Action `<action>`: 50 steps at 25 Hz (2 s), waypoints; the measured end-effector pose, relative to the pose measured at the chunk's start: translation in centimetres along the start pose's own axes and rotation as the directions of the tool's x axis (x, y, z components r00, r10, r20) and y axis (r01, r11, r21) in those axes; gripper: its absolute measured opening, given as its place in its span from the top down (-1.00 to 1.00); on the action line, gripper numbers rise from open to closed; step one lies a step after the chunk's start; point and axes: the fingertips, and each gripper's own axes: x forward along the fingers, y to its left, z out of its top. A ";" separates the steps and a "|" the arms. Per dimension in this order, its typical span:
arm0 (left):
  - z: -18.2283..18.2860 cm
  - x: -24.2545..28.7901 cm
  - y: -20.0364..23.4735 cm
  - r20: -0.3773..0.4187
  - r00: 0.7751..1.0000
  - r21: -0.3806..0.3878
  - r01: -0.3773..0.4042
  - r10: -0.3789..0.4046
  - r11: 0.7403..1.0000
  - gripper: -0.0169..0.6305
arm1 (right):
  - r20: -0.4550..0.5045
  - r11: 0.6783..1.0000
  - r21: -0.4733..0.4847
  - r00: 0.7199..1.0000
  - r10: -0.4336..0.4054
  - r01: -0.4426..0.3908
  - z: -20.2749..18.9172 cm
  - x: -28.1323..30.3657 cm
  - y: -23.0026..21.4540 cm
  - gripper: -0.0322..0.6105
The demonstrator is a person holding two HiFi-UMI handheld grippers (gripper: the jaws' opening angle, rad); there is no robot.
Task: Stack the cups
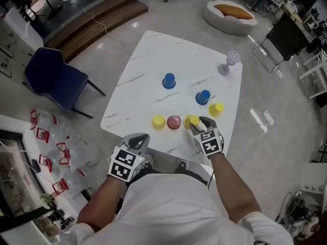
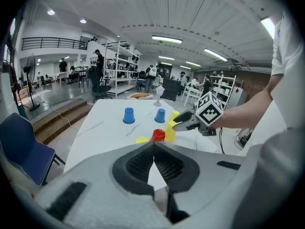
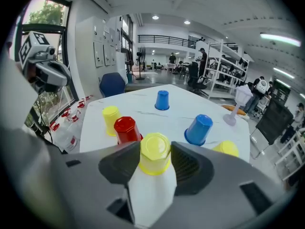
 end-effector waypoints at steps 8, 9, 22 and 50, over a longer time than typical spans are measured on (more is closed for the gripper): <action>-0.6 -0.3 0.2 -0.009 1.000 -0.003 -0.002 0.002 1.000 0.92 | -0.028 0.998 -0.058 1.000 -0.002 0.001 -0.5 0.7 0.8 0.26; -0.7 -0.3 0.3 -0.010 1.000 -0.004 -0.003 0.003 1.000 0.92 | -0.027 0.998 -0.066 1.000 -0.007 0.005 -0.5 0.8 0.8 0.25; -0.6 -0.2 -0.1 -0.001 1.000 -0.007 -0.001 0.001 1.000 0.92 | 0.064 0.969 0.121 0.972 -0.224 0.216 -0.3 -3.1 -8.3 0.17; -0.3 -0.4 0.0 0.005 1.000 -0.011 -0.013 0.013 1.000 0.92 | 0.099 0.989 0.035 0.984 -0.147 0.144 4.8 -6.8 -6.1 0.26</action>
